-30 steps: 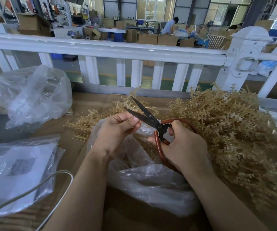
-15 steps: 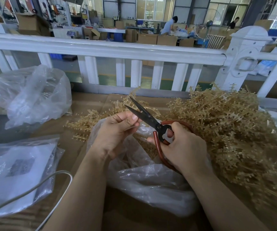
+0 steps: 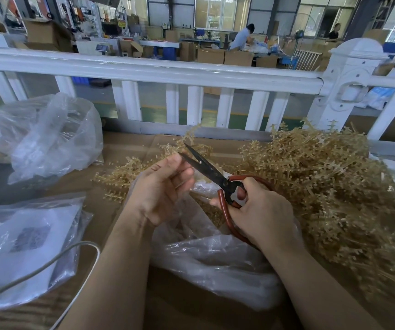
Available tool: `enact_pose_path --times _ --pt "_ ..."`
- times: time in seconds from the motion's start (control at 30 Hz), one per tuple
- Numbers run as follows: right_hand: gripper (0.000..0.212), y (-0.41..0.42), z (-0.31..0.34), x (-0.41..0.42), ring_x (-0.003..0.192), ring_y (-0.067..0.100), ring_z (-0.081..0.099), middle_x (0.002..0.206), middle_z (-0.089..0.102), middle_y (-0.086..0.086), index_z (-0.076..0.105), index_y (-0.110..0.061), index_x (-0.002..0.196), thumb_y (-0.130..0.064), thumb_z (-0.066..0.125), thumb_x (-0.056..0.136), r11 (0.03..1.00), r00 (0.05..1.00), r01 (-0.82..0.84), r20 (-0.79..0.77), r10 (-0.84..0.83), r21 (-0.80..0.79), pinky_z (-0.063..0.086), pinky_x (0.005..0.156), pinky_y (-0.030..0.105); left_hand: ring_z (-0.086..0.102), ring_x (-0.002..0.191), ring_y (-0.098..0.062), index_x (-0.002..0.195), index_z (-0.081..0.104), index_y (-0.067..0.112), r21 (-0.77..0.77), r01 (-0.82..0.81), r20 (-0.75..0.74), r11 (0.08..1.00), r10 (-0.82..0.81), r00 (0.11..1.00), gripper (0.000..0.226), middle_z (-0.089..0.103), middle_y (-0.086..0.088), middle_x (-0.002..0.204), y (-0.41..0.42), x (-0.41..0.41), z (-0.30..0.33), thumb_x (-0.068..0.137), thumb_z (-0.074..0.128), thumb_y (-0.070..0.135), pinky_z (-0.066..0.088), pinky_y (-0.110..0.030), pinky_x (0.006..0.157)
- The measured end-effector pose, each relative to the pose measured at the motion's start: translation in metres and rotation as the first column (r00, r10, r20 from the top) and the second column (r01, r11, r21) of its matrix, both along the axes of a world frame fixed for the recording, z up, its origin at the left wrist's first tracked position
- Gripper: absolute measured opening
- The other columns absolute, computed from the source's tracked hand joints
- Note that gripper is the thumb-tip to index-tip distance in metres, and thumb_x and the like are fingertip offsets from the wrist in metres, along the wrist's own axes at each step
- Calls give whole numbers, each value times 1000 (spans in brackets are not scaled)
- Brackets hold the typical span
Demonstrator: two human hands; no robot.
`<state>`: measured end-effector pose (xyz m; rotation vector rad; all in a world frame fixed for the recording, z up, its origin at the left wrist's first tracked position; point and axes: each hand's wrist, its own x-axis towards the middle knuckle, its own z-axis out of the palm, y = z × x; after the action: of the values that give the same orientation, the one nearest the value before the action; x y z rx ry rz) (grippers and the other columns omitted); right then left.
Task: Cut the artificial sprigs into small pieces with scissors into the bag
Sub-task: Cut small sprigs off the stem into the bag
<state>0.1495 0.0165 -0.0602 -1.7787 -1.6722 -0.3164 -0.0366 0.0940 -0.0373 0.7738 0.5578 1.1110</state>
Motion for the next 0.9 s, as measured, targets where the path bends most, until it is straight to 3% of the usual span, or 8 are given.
enact_pose_path --times 0.17,0.37,0.47,0.6,0.73,0.9 --pt "65 2 -4 4 51 2 49 60 49 -18 40 -32 75 -95 31 73 999 1000 -18 6 18 -47 33 46 17 67 69 -9 82 70 13 31 -30 -51 999 32 998 7 71 -1 75 -2 2 0 77 69 18 57 -23 75" --pt "65 3 -2 2 54 0 49 64 54 -19 48 -29 80 -93 34 76 1000 1000 -16 -5 16 0 31 48 11 64 69 -9 76 69 10 161 -38 -128 986 59 990 7 68 -3 72 -2 4 0 80 66 16 58 -22 74" --pt "71 3 2 1 54 1 51 64 54 -18 50 -27 83 -94 28 79 999 999 -32 20 31 44 43 46 18 63 70 -10 72 74 16 238 -25 -205 971 76 976 15 69 -4 75 -3 5 -1 83 64 12 58 -23 77" --pt "73 5 9 -6 59 3 58 69 58 -15 53 -27 88 -95 29 76 998 998 -47 45 48 -31 53 51 27 64 69 -10 76 76 15 271 -27 -242 962 95 966 29 71 -4 78 -2 6 -3 92 58 0 56 -23 73" --pt "66 7 17 -8 60 0 57 69 59 -16 48 -28 85 -91 38 68 990 992 -103 -89 94 -99 47 51 20 62 70 -10 78 70 11 298 17 -298 954 76 952 19 68 -2 74 -2 8 -5 93 60 6 55 -22 73" --pt "71 9 9 -8 61 0 52 76 61 -16 51 -28 92 -91 33 65 987 995 -53 -86 40 -152 31 50 13 62 70 -8 80 68 9 309 57 -344 949 56 937 19 68 0 73 -3 12 -8 96 57 5 56 -19 73"
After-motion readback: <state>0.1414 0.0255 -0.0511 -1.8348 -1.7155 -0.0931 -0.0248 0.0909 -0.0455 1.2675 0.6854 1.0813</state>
